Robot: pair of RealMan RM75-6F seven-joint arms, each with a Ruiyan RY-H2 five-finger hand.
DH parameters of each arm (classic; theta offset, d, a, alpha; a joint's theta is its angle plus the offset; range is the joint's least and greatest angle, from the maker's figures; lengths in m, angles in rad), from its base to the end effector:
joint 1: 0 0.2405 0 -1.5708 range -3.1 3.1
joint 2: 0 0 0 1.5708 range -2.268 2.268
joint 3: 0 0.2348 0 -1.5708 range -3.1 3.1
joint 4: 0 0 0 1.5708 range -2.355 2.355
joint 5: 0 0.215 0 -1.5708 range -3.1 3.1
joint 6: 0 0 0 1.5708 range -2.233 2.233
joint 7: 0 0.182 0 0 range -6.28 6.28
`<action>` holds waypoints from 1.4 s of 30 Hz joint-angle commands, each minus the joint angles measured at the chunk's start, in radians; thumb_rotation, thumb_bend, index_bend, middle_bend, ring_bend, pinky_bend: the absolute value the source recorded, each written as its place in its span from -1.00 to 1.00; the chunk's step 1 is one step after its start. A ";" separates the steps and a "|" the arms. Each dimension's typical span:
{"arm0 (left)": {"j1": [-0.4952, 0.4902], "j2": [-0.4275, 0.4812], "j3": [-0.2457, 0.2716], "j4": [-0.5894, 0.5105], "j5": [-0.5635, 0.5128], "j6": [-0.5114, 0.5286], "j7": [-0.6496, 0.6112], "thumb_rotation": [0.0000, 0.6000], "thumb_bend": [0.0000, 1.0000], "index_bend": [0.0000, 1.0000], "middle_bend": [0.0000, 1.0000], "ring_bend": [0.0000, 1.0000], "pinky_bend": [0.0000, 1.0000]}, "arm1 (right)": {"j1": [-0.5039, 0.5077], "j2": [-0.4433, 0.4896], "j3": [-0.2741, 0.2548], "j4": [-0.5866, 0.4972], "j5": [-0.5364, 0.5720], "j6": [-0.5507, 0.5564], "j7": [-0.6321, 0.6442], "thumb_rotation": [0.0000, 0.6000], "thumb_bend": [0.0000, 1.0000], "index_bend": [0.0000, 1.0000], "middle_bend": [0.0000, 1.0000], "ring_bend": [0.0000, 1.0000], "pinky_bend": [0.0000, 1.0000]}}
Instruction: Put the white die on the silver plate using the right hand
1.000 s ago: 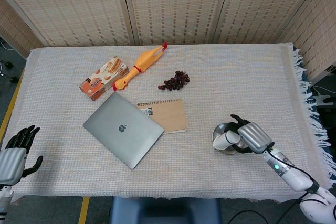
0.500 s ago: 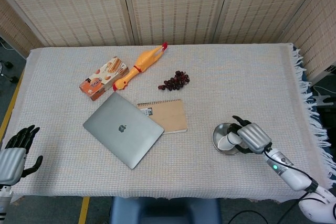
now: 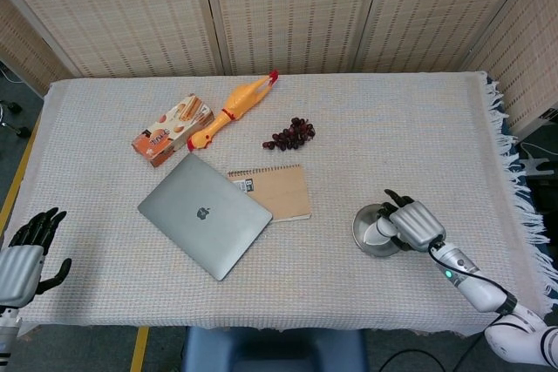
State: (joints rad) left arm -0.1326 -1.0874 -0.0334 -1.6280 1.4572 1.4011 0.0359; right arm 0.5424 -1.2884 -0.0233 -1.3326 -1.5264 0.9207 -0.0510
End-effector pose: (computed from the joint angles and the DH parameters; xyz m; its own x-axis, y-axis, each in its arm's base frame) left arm -0.2977 0.2277 0.1397 0.4393 0.0814 0.8946 0.8980 -0.0124 -0.4398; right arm -0.2663 -0.3209 0.0239 0.6752 -0.3215 0.6639 -0.7286 -0.4309 0.5324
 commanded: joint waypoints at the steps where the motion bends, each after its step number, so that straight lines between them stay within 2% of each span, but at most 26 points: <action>1: 0.001 -0.001 0.000 0.003 0.000 0.000 -0.002 1.00 -0.20 -1.00 -1.00 -1.00 -0.69 | 0.000 -0.014 0.014 0.013 0.022 0.000 -0.025 1.00 -0.35 -0.03 -0.51 -0.95 -0.51; 7: 0.000 -0.001 0.001 0.005 0.001 0.000 -0.005 1.00 -0.20 -1.00 -1.00 -1.00 -0.69 | 0.007 -0.045 0.039 0.051 0.061 -0.001 -0.054 1.00 -0.35 -0.04 -0.51 -0.95 -0.51; 15: 0.003 -0.001 -0.001 0.001 -0.001 0.005 -0.002 1.00 -0.20 -1.00 -1.00 -1.00 -0.69 | 0.012 0.024 -0.016 -0.039 0.009 -0.029 -0.019 1.00 -0.35 -0.01 -0.51 -0.95 -0.51; 19: 0.002 0.000 0.001 0.001 -0.001 0.001 -0.004 1.00 -0.20 -1.00 -1.00 -1.00 -0.69 | 0.008 0.054 -0.025 -0.070 0.008 -0.026 -0.043 1.00 -0.35 -0.01 -0.51 -0.95 -0.51; 30: -0.001 0.003 0.006 -0.004 0.008 -0.004 -0.001 1.00 -0.17 -1.00 -1.00 -1.00 -0.69 | 0.024 -0.009 0.043 -0.028 0.099 -0.018 -0.146 1.00 -0.35 -0.07 -0.51 -0.95 -0.51; 35: -0.002 0.009 0.007 -0.009 0.010 -0.007 -0.011 1.00 -0.17 -1.00 -1.00 -1.00 -0.69 | 0.018 -0.001 0.026 -0.036 0.090 -0.012 -0.180 1.00 -0.35 -0.07 -0.51 -0.95 -0.51; 39: -0.001 0.008 0.008 -0.011 0.011 -0.005 -0.011 1.00 -0.17 -1.00 -1.00 -1.00 -0.68 | -0.001 0.038 -0.005 -0.084 0.067 0.000 -0.185 1.00 -0.35 -0.06 -0.51 -0.95 -0.51; 42: -0.003 0.012 0.009 -0.016 0.009 -0.013 -0.025 1.00 -0.17 -1.00 -1.00 -1.00 -0.60 | -0.013 0.071 -0.025 -0.126 0.058 0.004 -0.196 1.00 -0.35 -0.06 -0.51 -0.95 -0.50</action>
State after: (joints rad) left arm -0.1347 -1.0770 -0.0247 -1.6422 1.4668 1.3906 0.0132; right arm 0.5382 -1.2338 -0.0362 -1.4414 -1.4596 0.9195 -0.2394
